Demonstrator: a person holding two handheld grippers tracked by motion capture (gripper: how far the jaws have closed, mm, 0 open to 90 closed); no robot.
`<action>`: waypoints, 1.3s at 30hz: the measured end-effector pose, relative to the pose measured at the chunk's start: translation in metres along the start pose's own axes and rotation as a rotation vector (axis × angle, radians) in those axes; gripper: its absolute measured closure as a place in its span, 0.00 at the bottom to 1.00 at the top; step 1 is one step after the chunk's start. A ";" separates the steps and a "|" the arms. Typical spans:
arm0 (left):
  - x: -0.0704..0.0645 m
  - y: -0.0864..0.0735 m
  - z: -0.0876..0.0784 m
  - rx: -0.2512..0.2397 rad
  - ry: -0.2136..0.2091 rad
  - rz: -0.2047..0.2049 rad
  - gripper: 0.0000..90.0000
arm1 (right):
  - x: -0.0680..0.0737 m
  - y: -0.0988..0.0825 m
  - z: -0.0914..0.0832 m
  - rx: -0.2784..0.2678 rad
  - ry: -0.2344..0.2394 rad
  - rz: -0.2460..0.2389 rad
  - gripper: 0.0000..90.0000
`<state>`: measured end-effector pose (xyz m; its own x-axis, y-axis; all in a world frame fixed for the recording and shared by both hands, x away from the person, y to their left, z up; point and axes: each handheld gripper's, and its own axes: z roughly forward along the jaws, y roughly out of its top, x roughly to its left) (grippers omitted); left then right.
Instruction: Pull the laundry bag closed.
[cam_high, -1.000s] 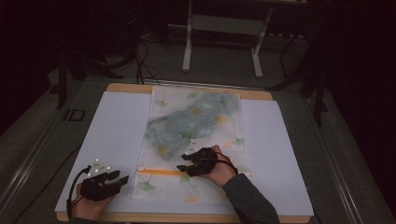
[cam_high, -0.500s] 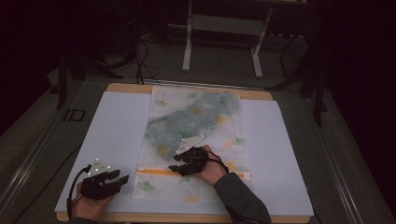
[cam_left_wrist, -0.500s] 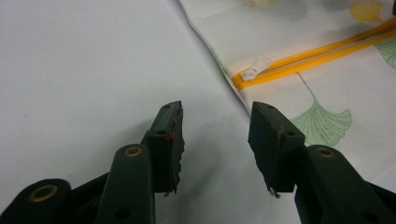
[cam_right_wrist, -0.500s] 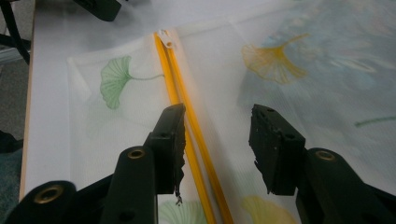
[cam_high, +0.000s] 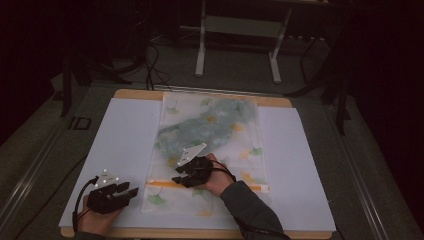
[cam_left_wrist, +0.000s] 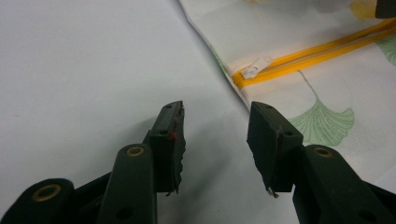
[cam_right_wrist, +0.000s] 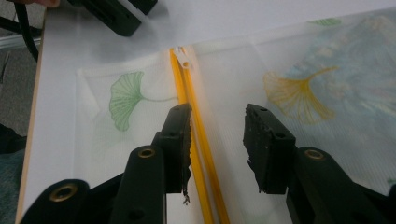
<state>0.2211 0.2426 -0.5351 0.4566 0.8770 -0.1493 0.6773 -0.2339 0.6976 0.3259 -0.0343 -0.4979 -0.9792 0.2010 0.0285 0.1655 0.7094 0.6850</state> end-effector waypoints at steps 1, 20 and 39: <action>0.000 0.000 0.001 0.004 -0.002 0.003 0.62 | 0.000 0.001 0.002 0.003 0.003 -0.006 0.69; 0.001 0.002 0.003 0.006 -0.012 0.011 0.63 | 0.008 0.024 0.039 0.060 0.040 -0.060 0.78; 0.004 0.001 0.002 -0.002 -0.012 0.012 0.63 | 0.013 0.036 0.070 0.099 0.072 -0.091 0.80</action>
<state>0.2250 0.2446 -0.5363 0.4712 0.8693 -0.1492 0.6710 -0.2435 0.7004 0.3270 0.0412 -0.5233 -0.9960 0.0863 0.0239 0.0828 0.7863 0.6123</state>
